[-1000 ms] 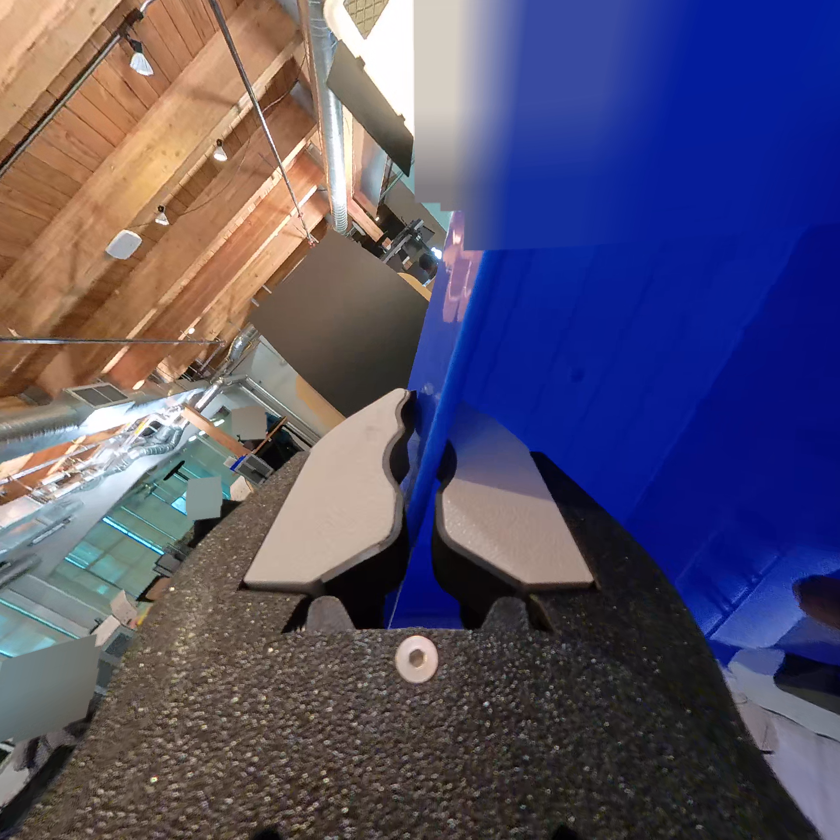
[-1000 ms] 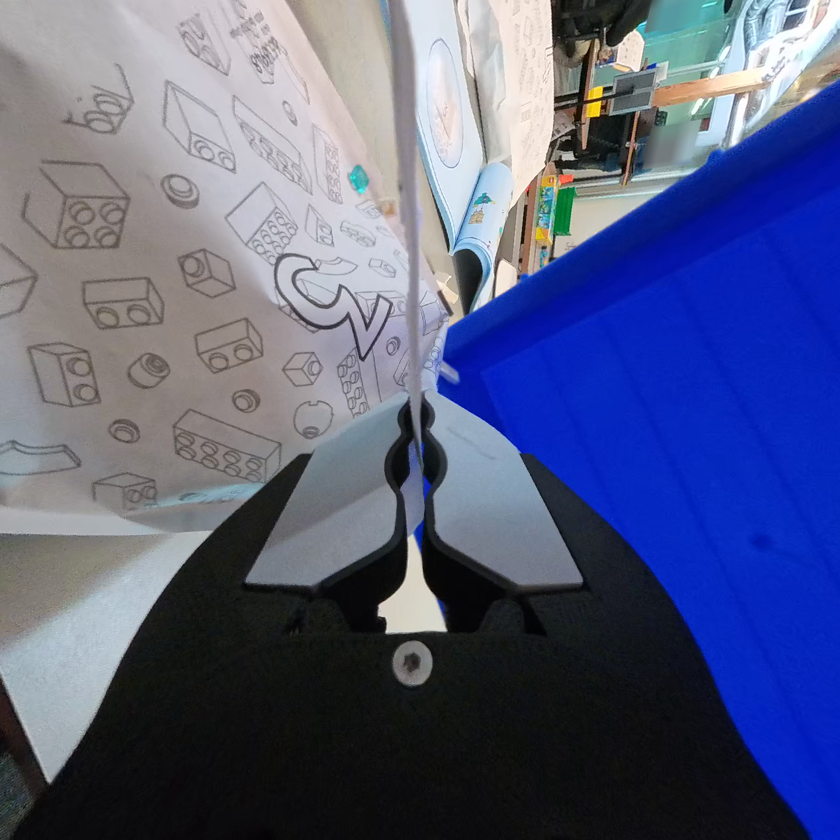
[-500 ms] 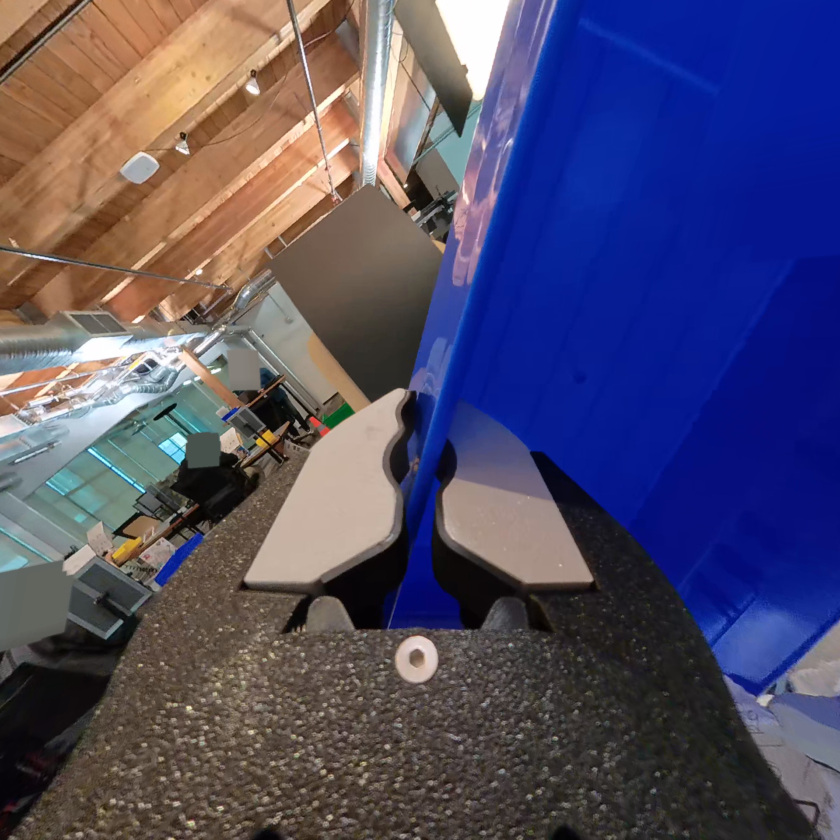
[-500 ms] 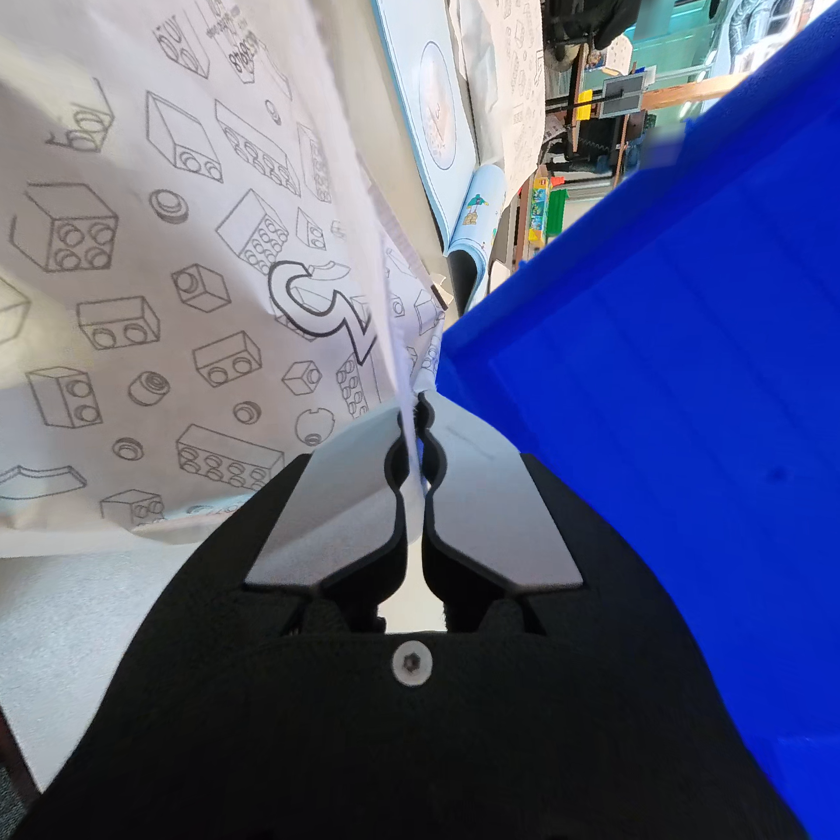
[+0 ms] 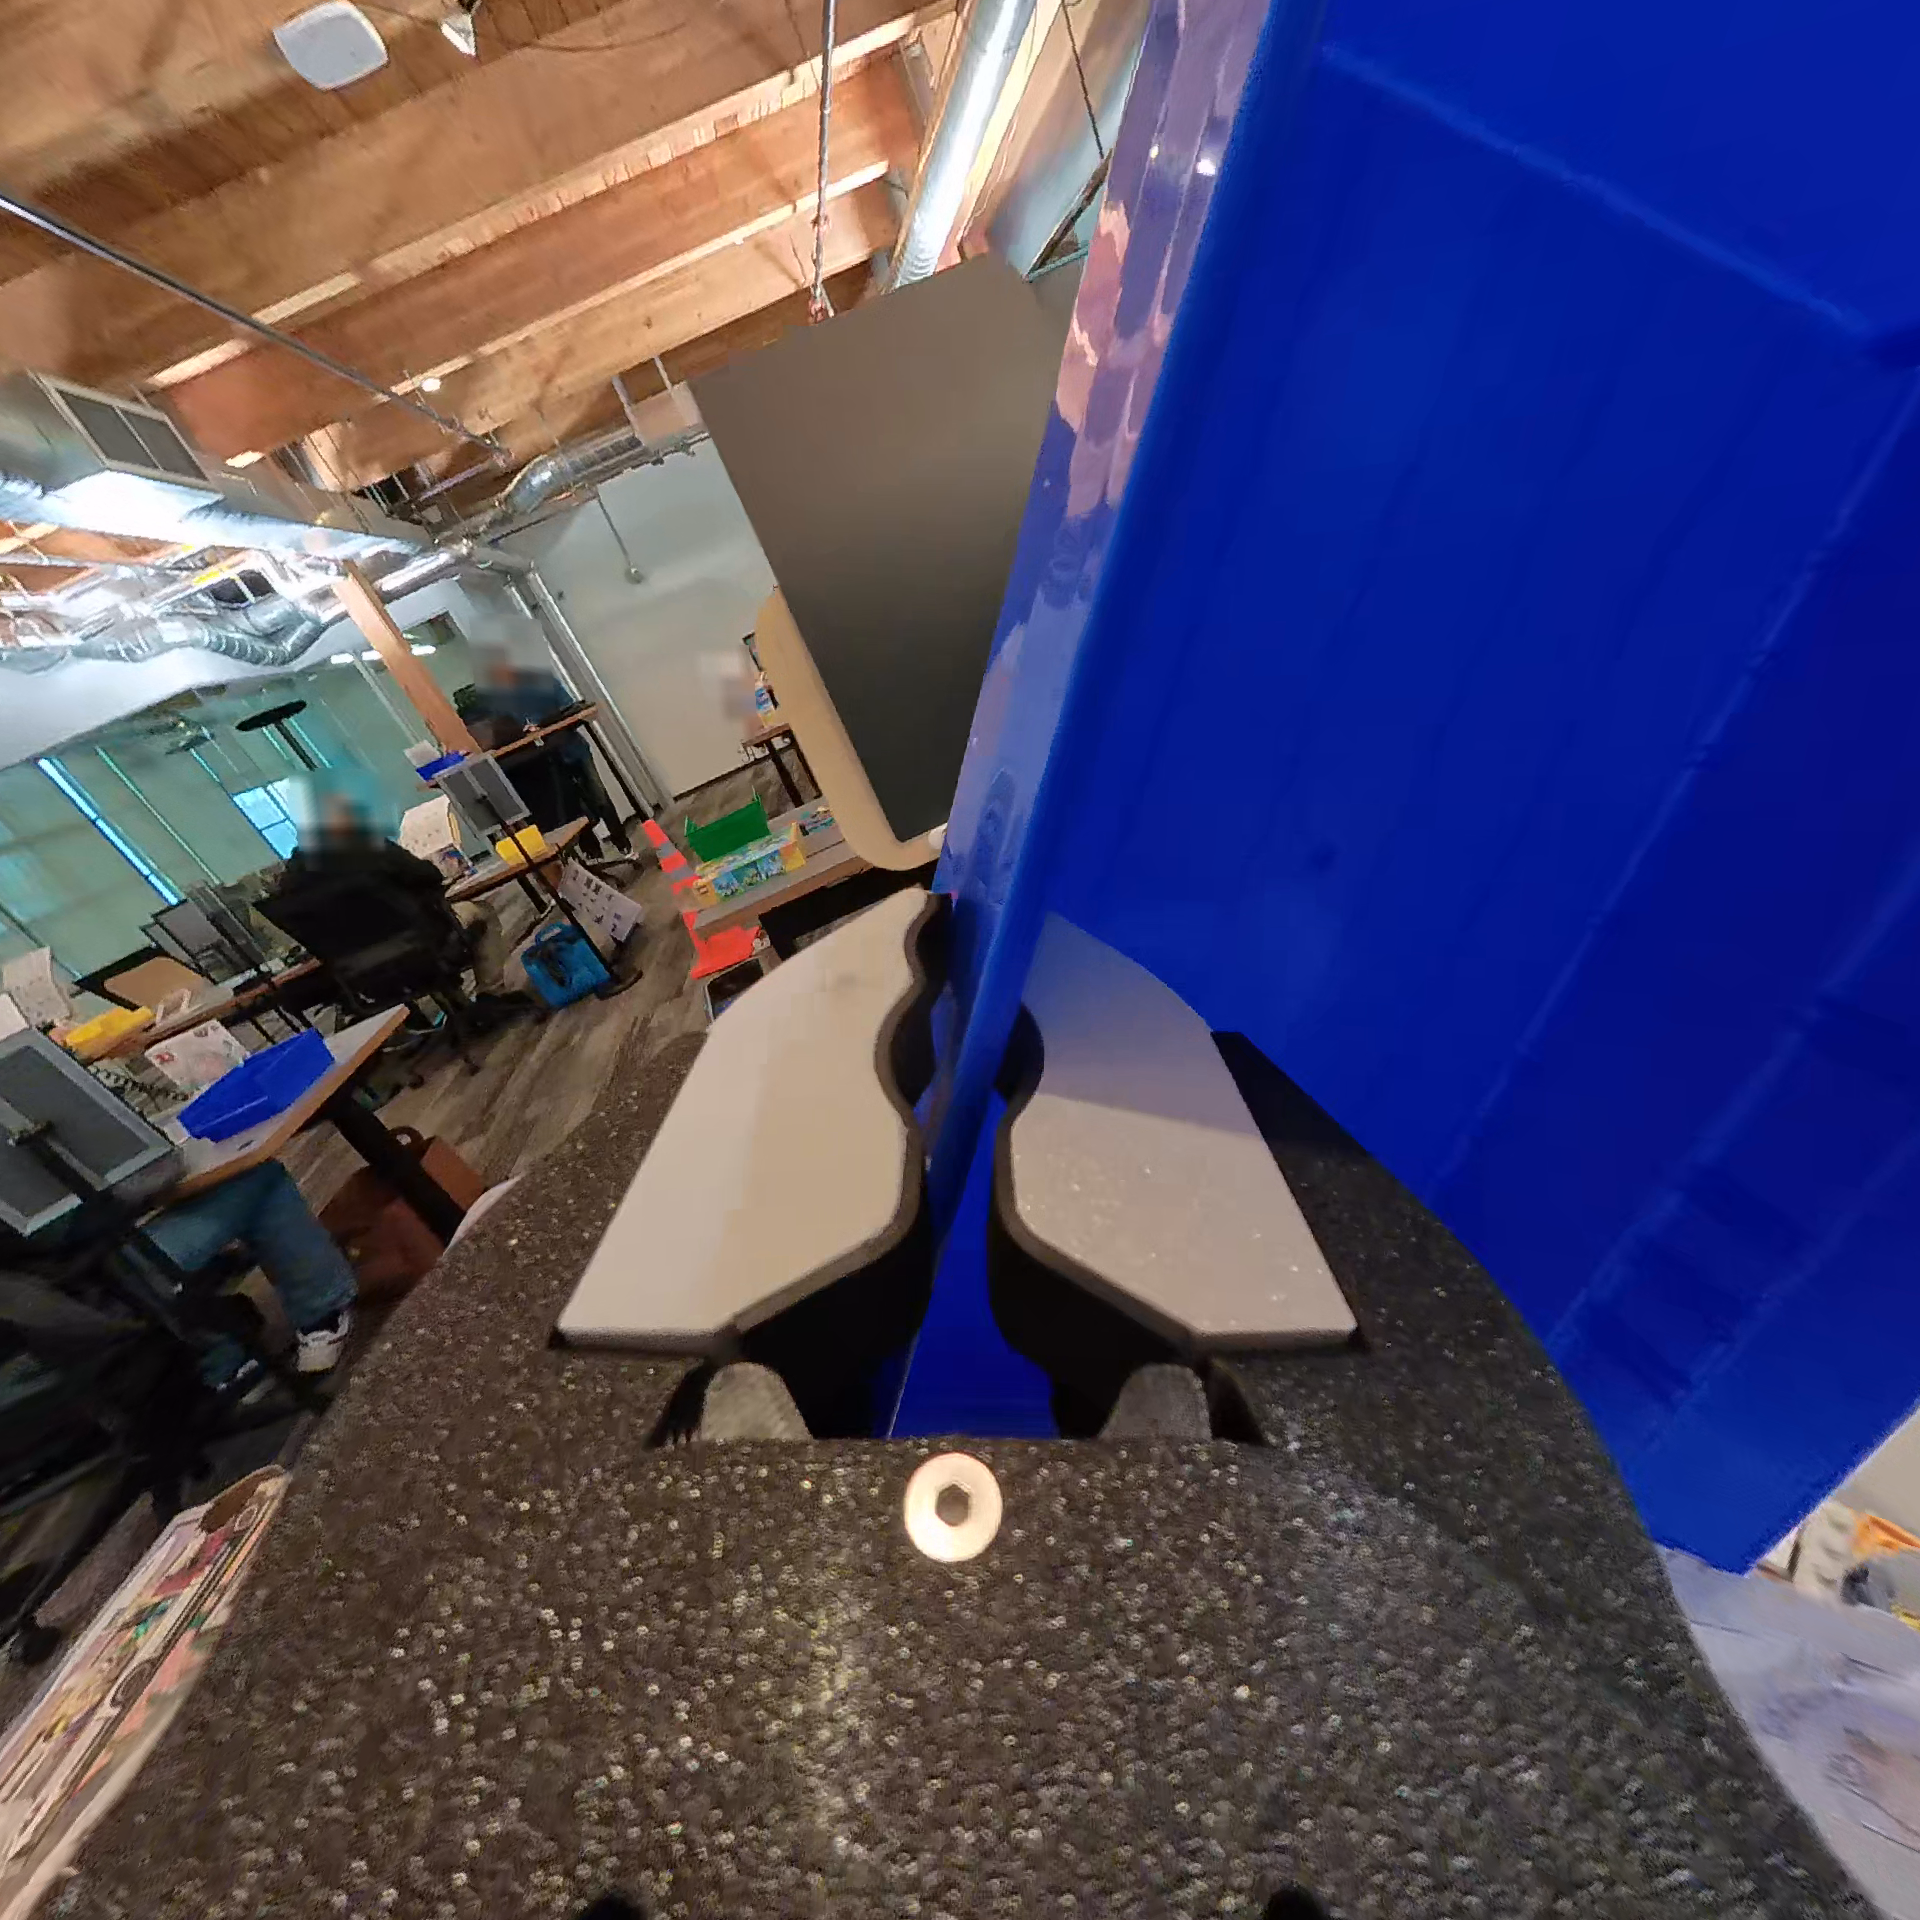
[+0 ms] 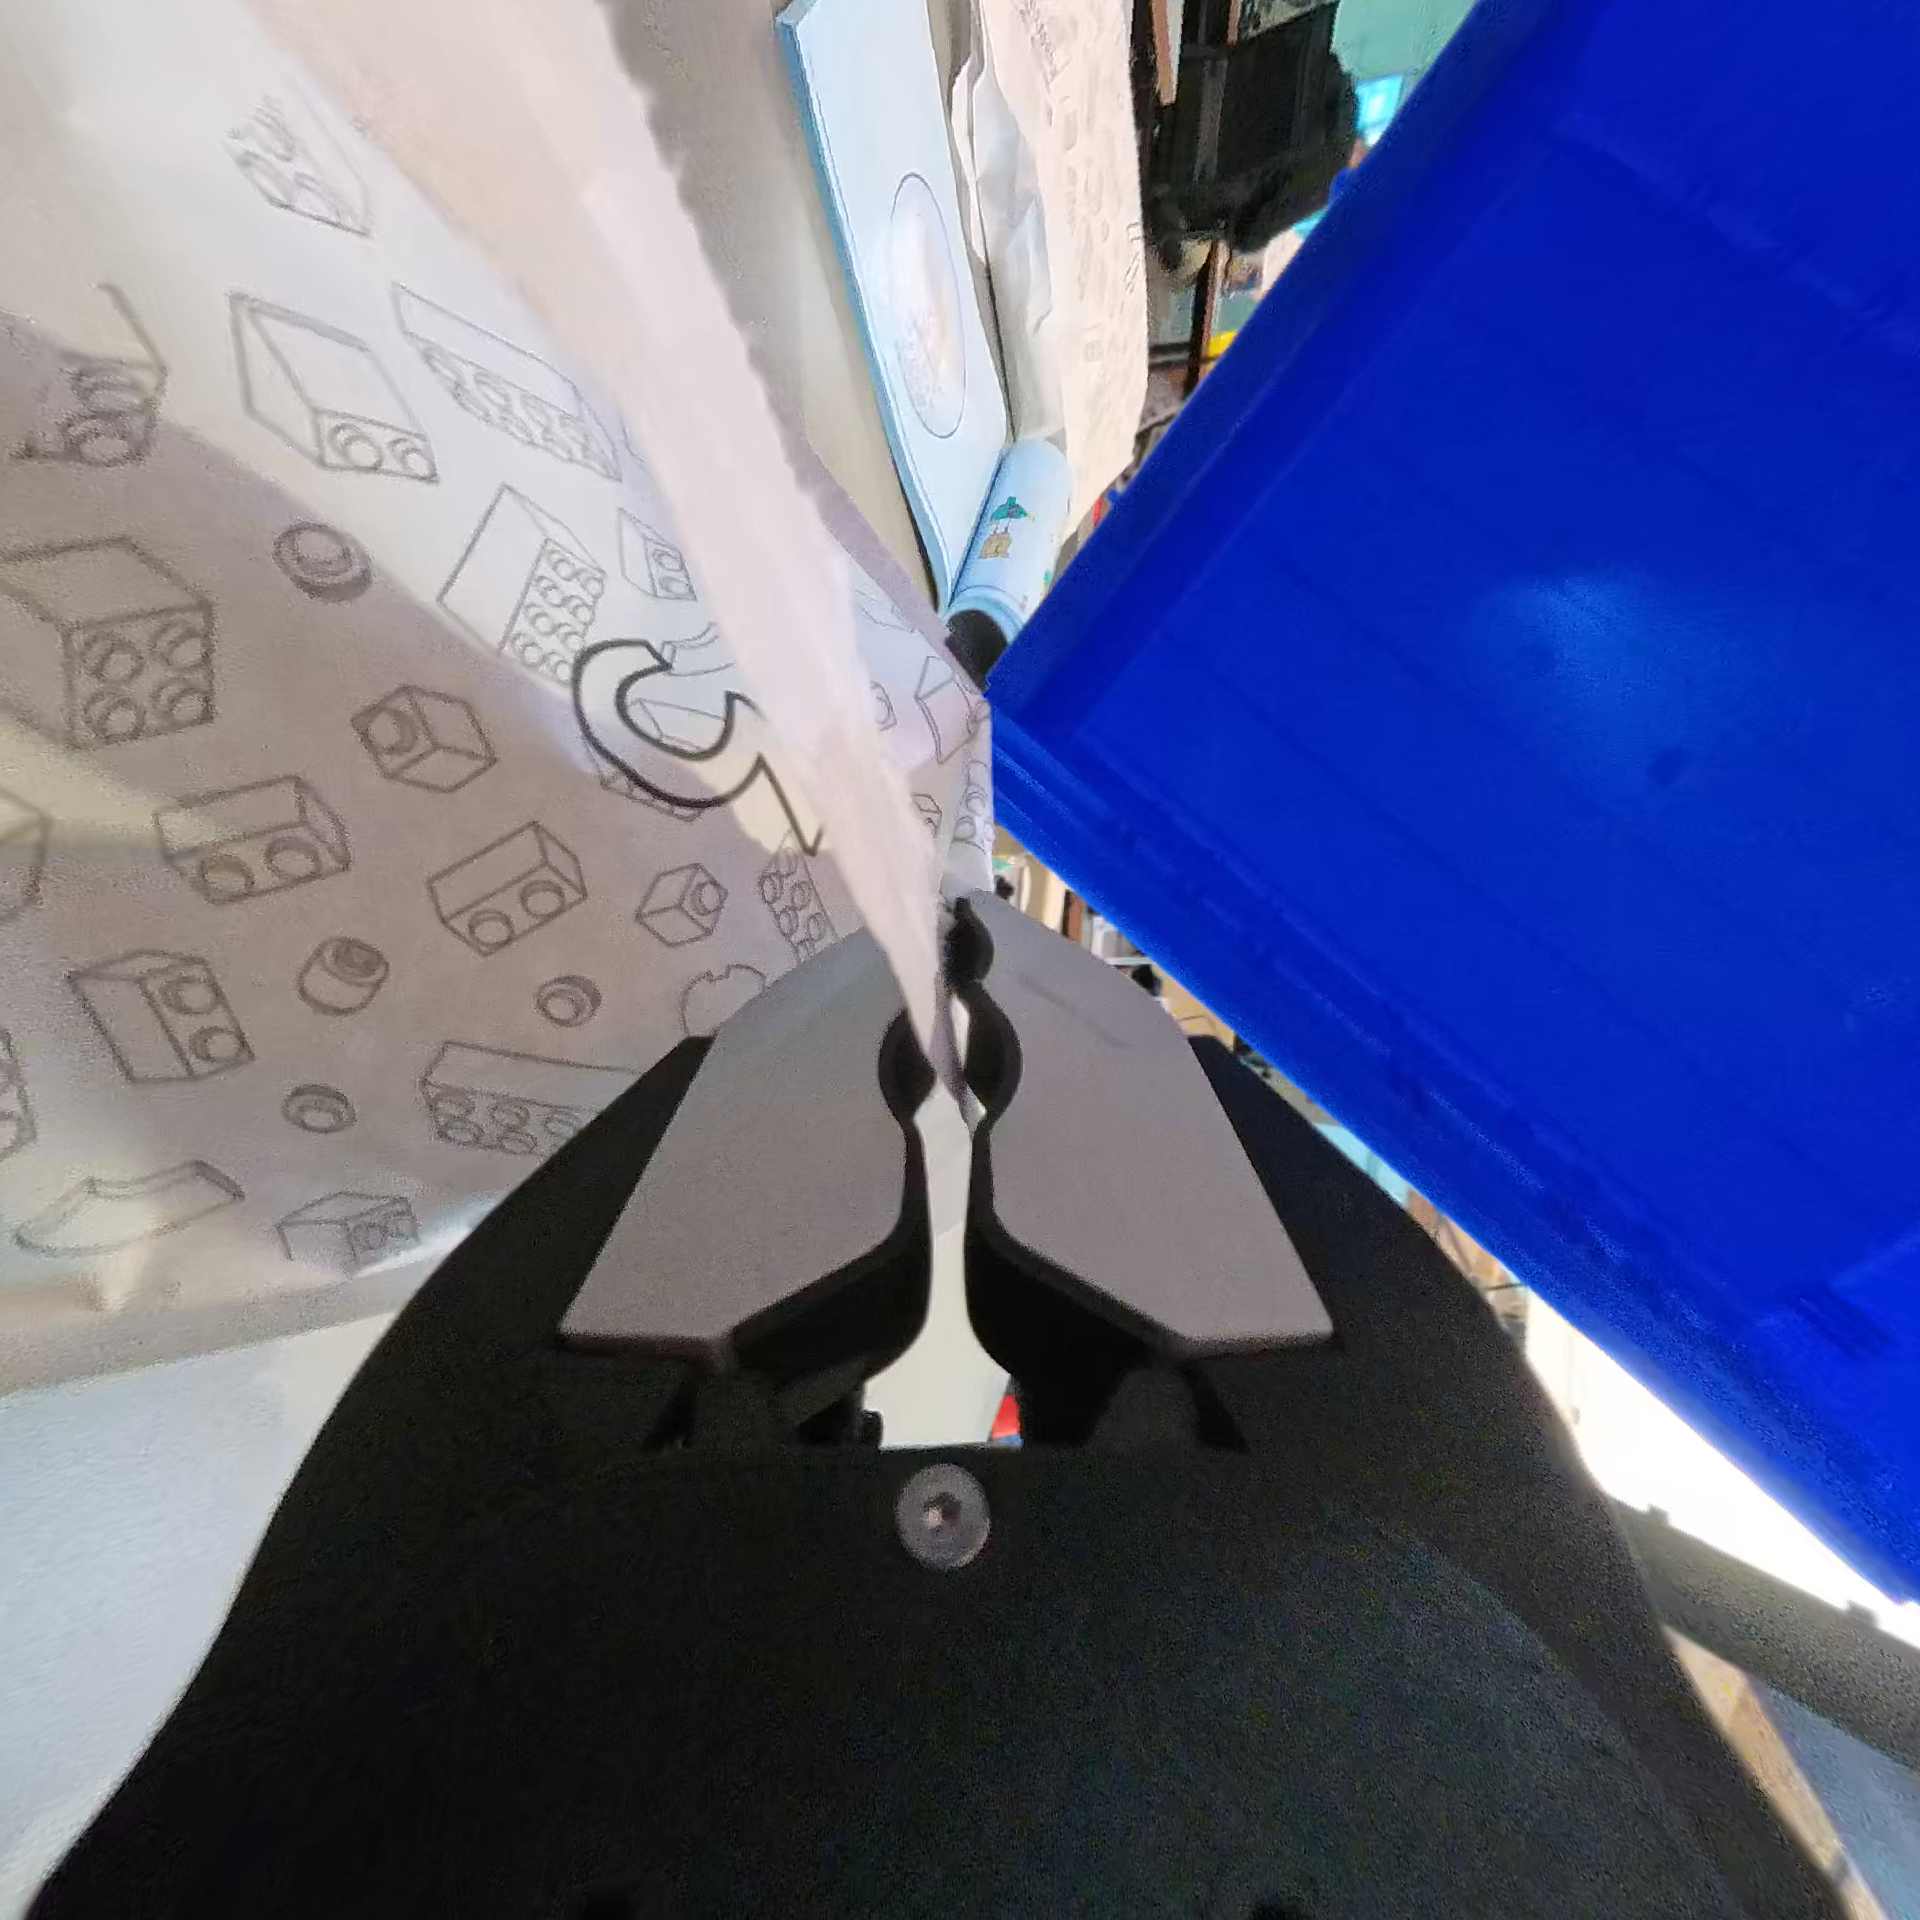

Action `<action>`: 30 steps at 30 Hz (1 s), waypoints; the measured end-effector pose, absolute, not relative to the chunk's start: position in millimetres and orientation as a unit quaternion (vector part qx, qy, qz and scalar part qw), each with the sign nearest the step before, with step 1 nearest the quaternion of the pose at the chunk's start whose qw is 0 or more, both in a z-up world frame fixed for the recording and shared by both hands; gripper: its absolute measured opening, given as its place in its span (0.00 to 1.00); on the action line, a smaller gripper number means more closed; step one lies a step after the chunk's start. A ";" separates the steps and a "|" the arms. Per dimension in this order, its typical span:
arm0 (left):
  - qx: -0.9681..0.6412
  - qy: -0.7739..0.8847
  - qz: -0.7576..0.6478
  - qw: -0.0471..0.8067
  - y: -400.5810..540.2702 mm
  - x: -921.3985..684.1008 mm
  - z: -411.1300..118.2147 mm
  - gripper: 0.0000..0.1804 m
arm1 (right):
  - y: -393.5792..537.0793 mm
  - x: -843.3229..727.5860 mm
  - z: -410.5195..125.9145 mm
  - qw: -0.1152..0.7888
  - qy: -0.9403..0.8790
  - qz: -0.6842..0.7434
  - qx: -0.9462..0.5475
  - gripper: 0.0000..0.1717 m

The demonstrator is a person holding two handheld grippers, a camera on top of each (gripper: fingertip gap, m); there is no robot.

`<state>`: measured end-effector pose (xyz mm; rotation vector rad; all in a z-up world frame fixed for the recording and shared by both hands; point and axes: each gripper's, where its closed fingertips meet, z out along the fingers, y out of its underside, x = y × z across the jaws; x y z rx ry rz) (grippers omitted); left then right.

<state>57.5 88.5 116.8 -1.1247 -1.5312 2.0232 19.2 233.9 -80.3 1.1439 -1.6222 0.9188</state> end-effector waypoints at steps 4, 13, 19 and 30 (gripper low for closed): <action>-0.381 -0.557 0.714 0.186 69.7 66.8 109.4 0.03 | 236.0 17.9 -78.5 0.471 -0.634 0.380 0.482 0.00; -0.359 -0.588 0.689 0.224 41.8 79.0 86.8 0.03 | 242.4 13.5 -72.7 0.499 -0.583 0.396 0.505 0.00; -0.355 -0.602 0.681 0.217 26.3 85.1 75.5 0.03 | 246.2 6.3 -68.7 0.517 -0.567 0.401 0.501 0.00; -0.345 -0.624 0.664 0.226 8.4 86.9 60.9 0.03 | 249.4 -18.9 -58.0 0.561 -0.534 0.395 0.494 0.00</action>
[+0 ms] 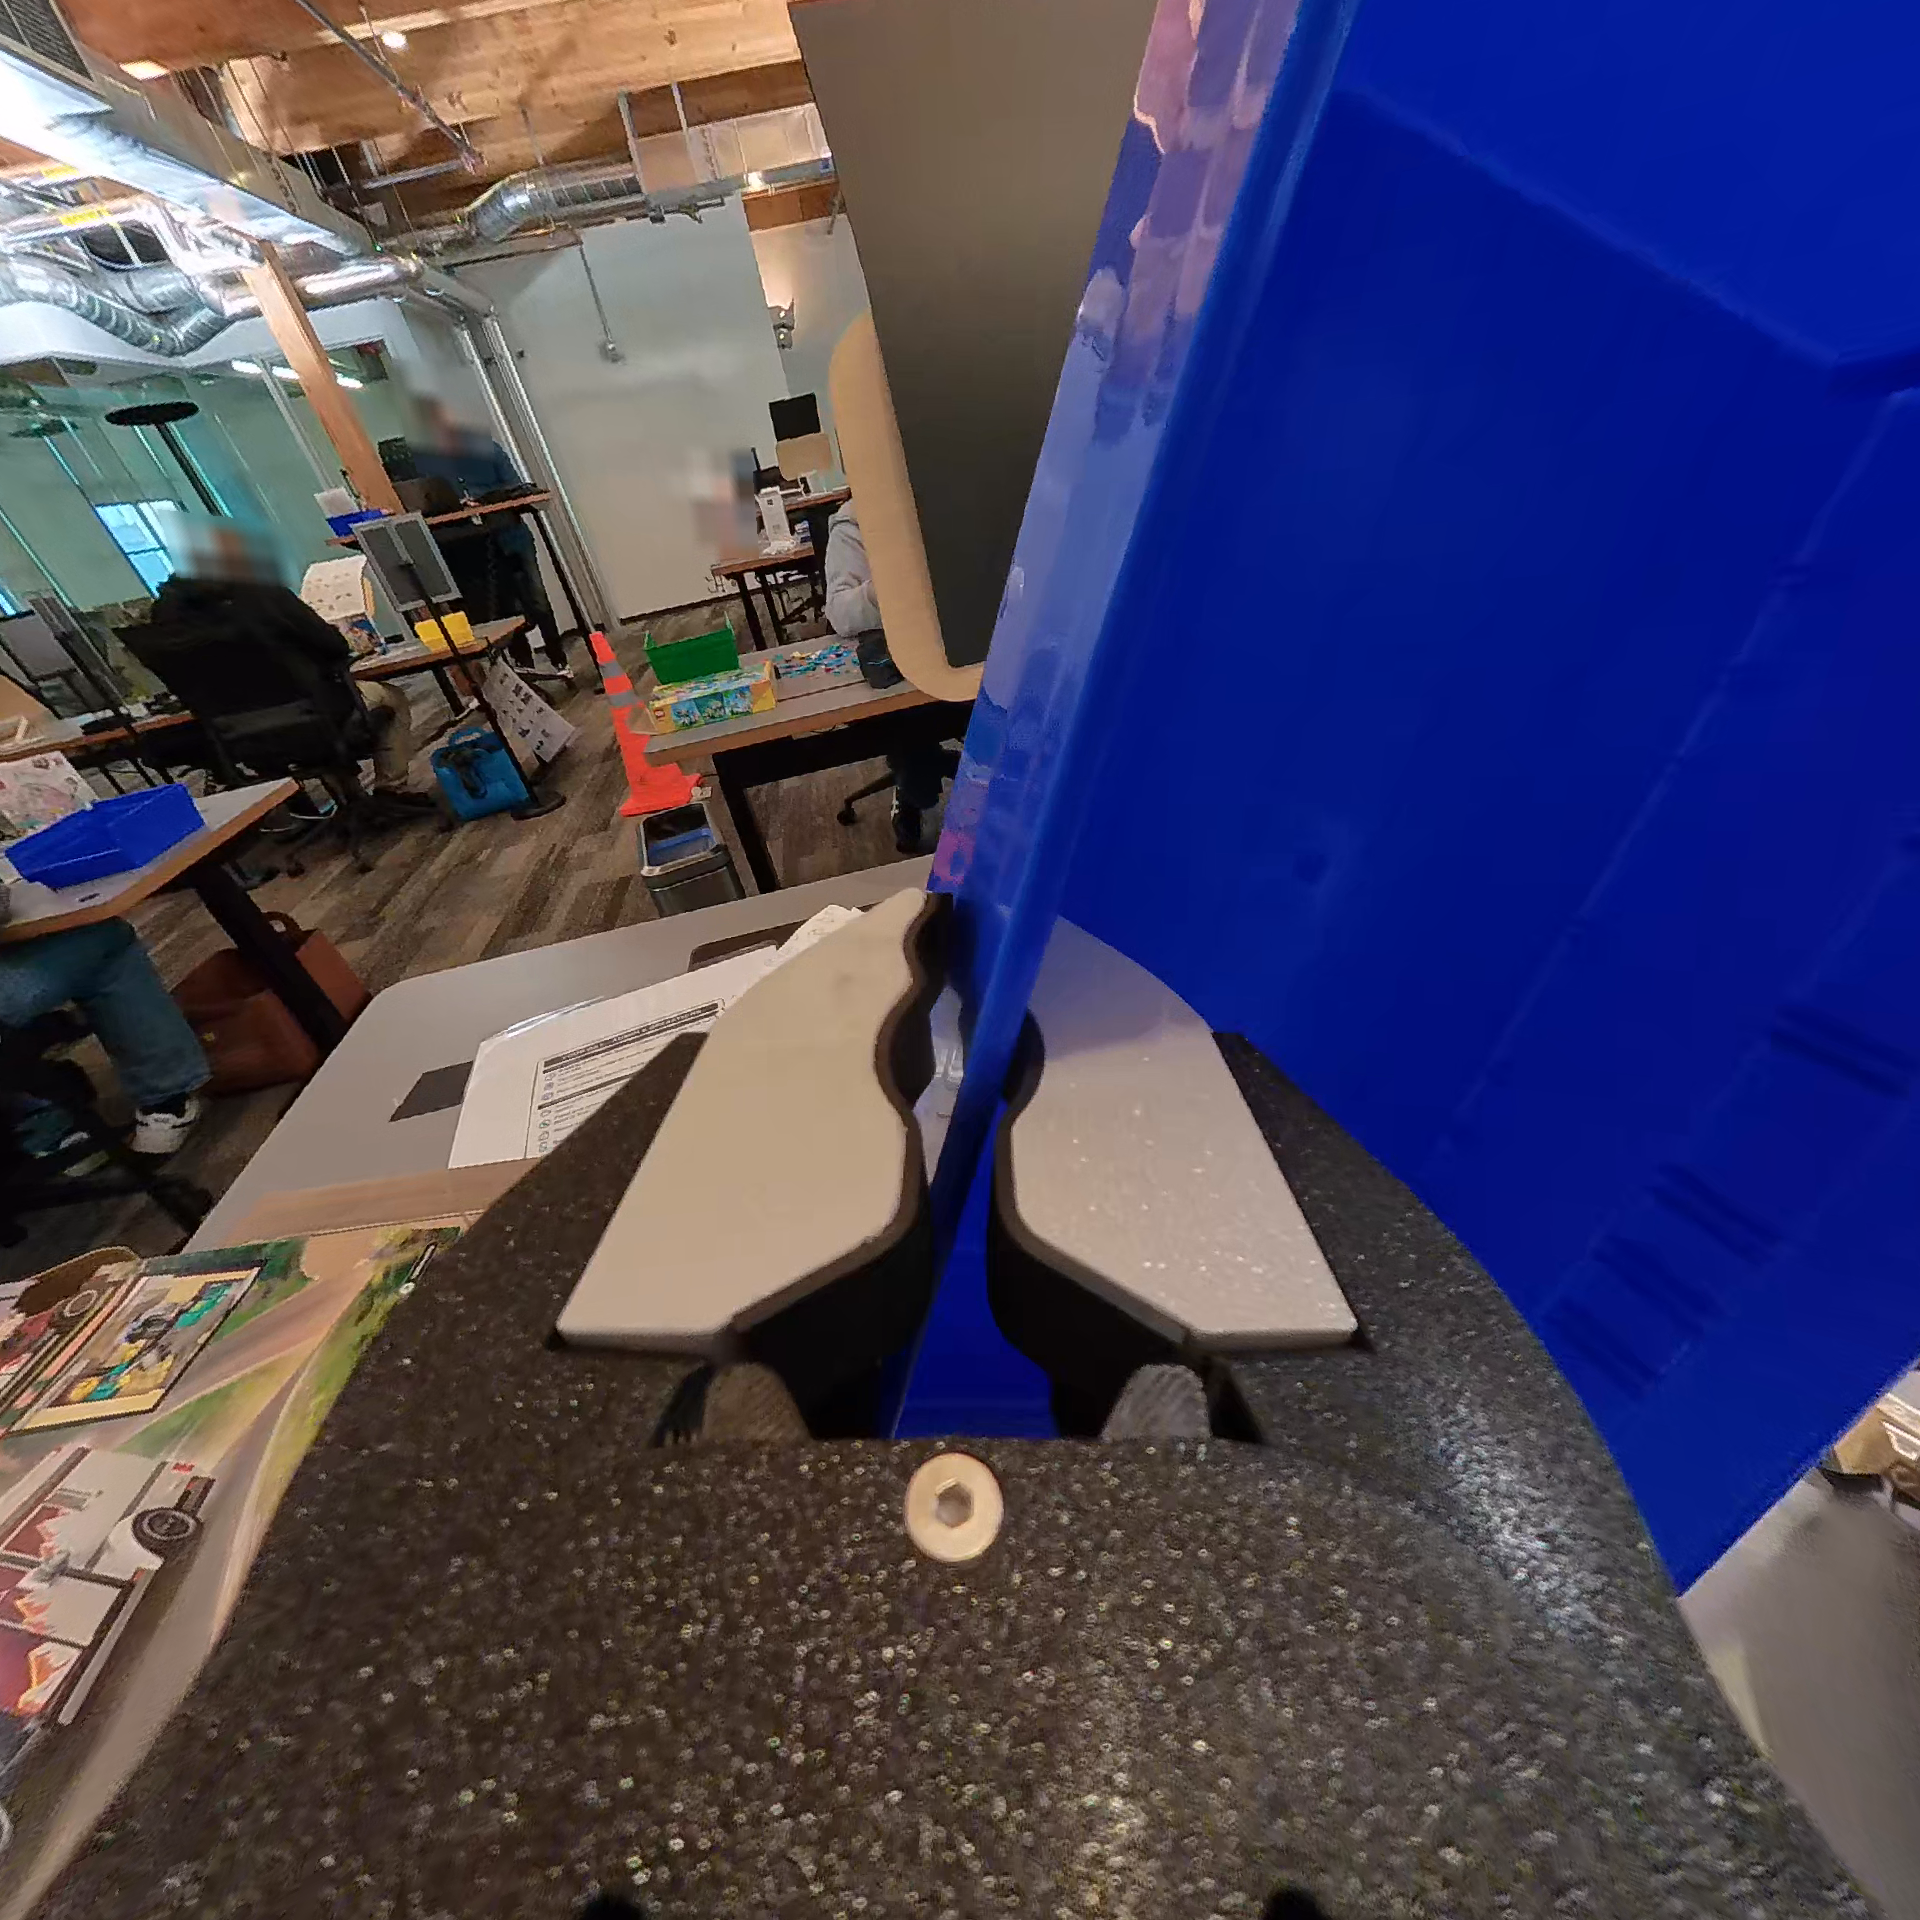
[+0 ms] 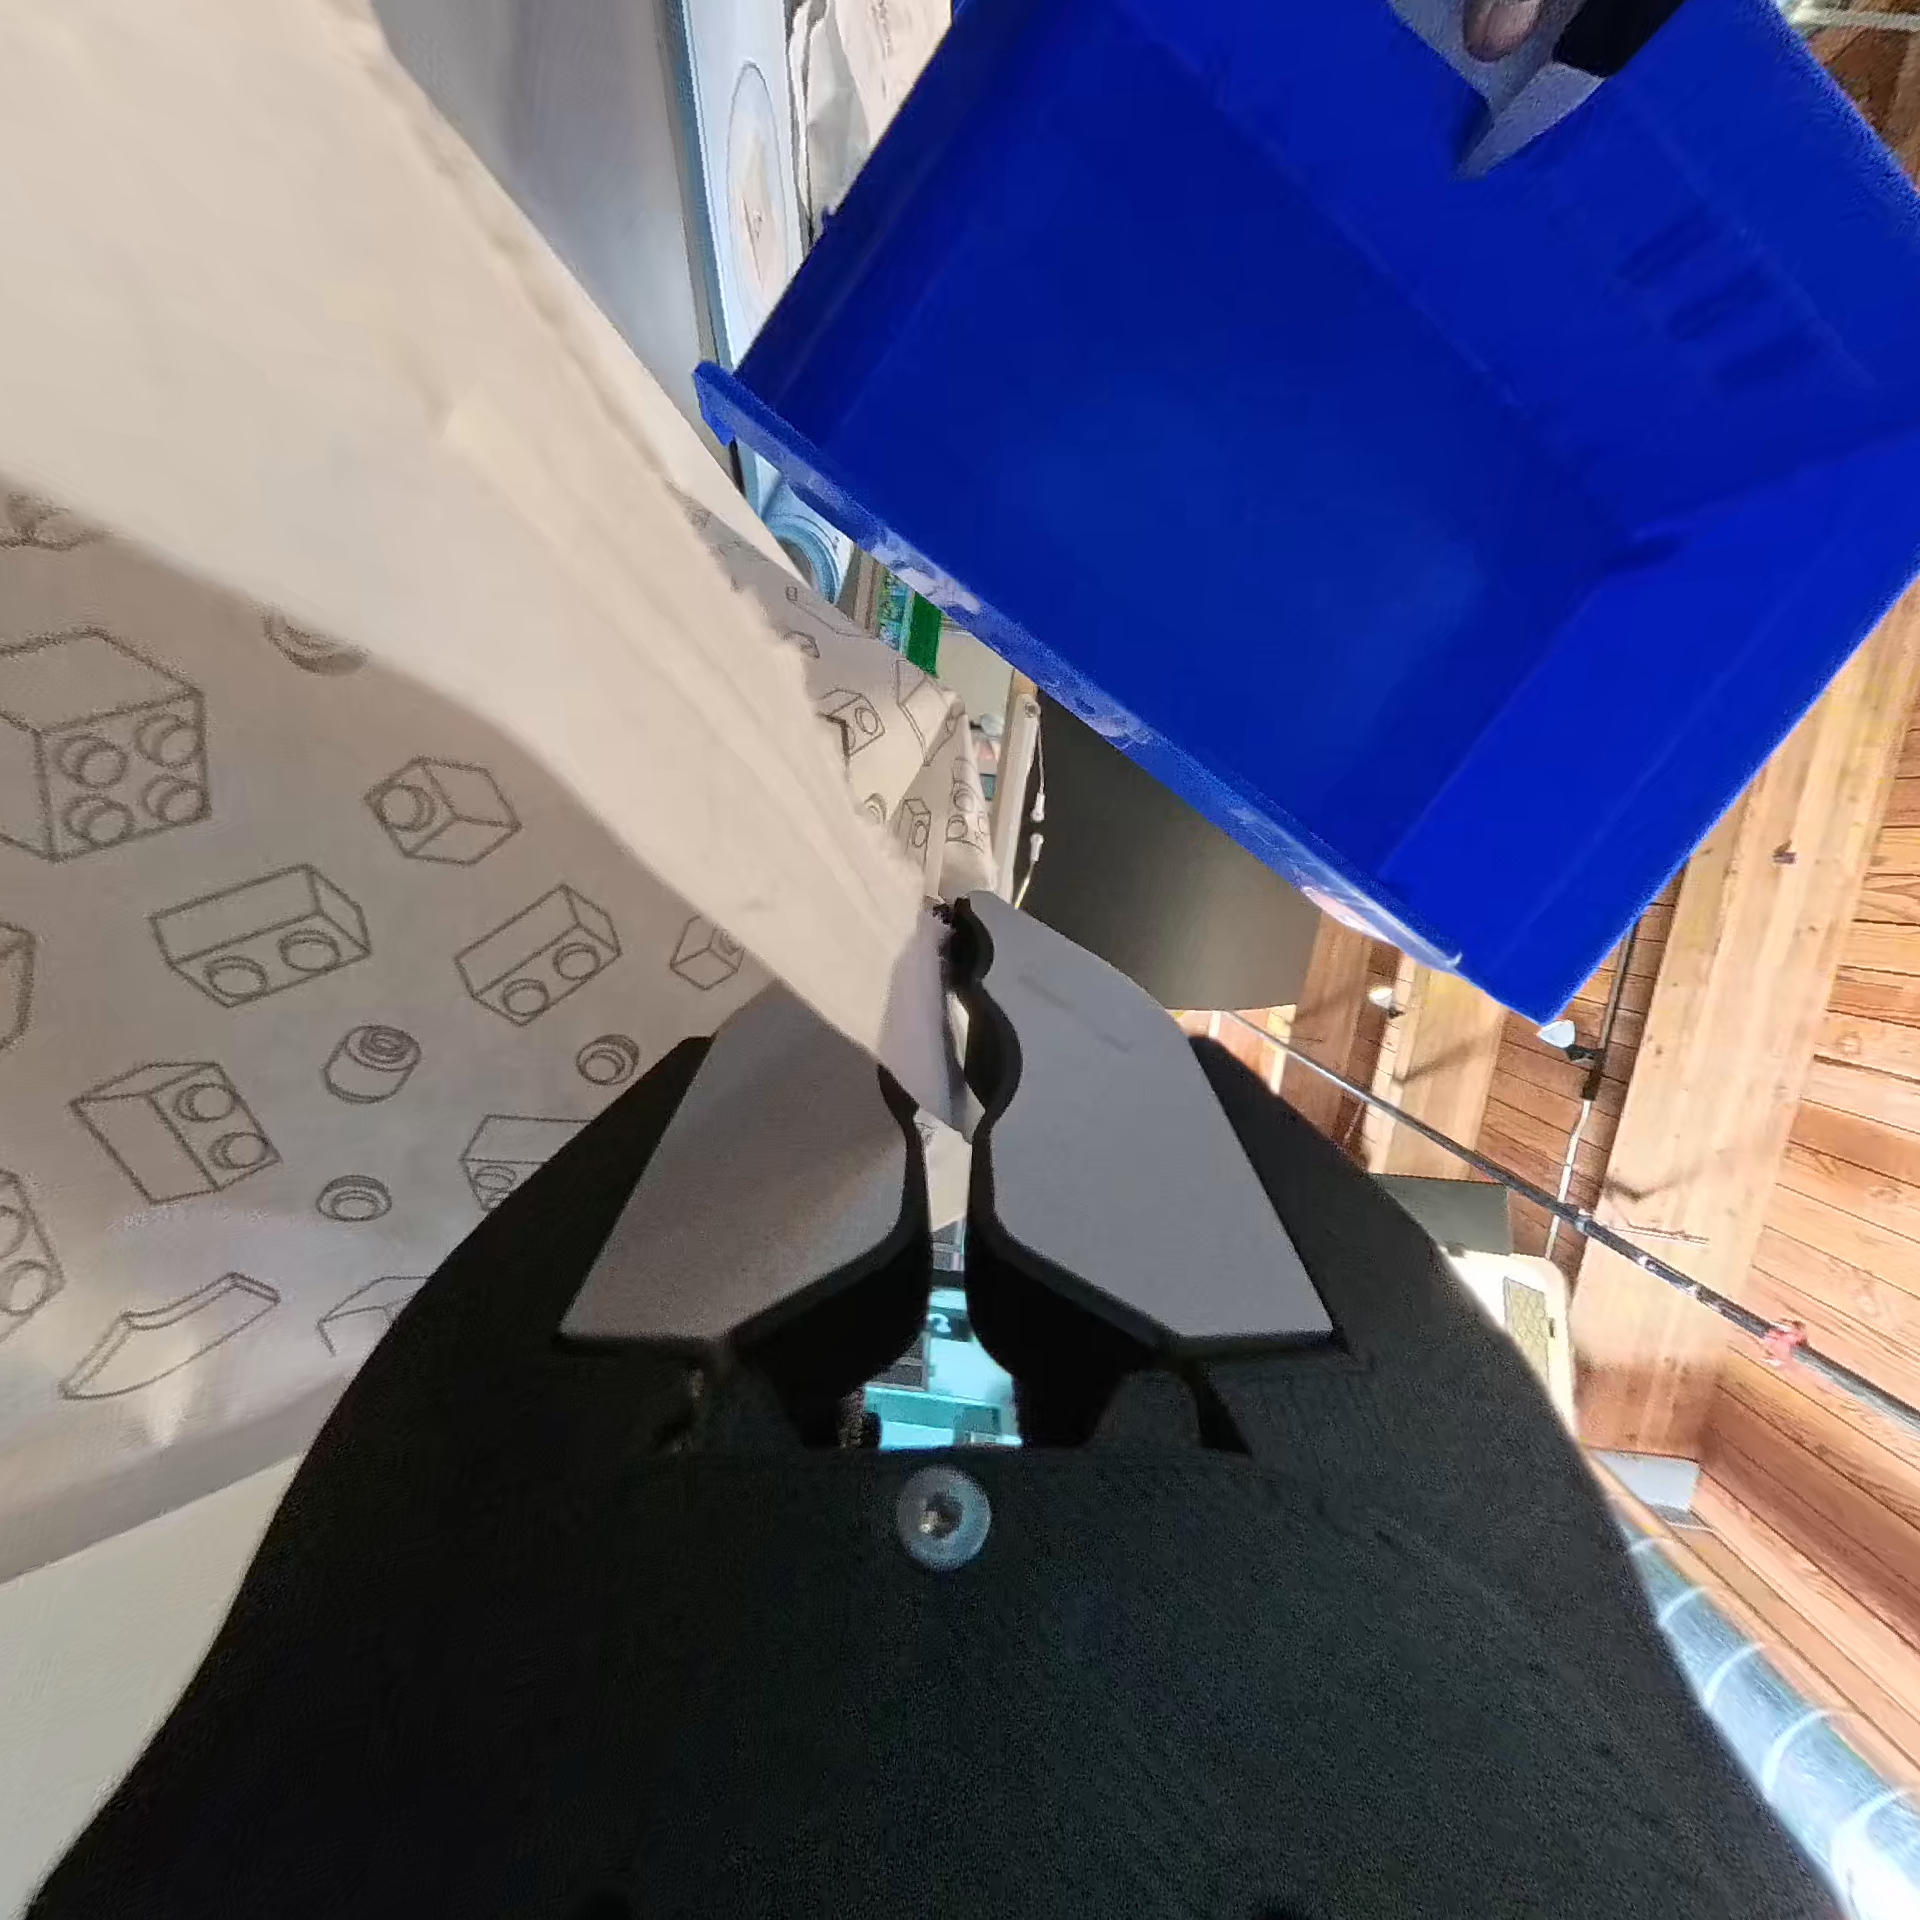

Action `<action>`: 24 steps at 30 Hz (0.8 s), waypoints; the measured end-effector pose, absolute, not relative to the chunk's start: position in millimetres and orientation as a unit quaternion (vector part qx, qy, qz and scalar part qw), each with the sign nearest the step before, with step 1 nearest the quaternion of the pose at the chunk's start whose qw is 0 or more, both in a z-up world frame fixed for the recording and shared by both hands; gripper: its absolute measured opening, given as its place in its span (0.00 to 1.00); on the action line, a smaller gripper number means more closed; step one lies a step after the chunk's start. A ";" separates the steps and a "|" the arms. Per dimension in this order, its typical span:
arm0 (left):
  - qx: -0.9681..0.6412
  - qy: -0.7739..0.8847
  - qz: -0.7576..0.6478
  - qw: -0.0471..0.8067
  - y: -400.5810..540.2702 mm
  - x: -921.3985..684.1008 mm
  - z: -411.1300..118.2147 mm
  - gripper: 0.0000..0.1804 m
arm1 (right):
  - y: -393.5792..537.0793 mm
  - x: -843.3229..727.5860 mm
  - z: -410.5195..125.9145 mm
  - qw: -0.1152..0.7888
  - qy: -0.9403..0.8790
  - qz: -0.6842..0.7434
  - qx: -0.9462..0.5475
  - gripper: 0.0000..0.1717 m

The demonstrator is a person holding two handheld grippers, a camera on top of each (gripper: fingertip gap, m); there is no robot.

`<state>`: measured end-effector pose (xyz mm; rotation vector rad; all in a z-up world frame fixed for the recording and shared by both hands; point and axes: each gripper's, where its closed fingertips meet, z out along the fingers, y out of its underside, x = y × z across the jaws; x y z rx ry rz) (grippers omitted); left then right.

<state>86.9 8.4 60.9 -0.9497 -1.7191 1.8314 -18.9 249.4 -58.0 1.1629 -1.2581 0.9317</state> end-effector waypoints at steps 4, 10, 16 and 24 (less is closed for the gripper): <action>-0.343 -0.624 0.663 0.230 5.7 81.5 60.4 0.03 | 248.9 -29.6 -55.2 0.580 -0.522 0.388 0.490 0.00; -0.350 -0.621 0.657 0.245 5.1 69.5 62.2 0.03 | 251.7 -38.9 -48.1 0.612 -0.480 0.387 0.495 0.00; -0.367 -0.608 0.653 0.263 8.4 45.2 81.4 0.03 | 263.5 -52.3 -36.6 0.631 -0.449 0.393 0.495 0.00; -0.412 -0.579 0.635 0.302 23.3 -37.1 132.4 0.03 | 290.1 -74.0 -26.8 0.660 -0.429 0.382 0.483 0.00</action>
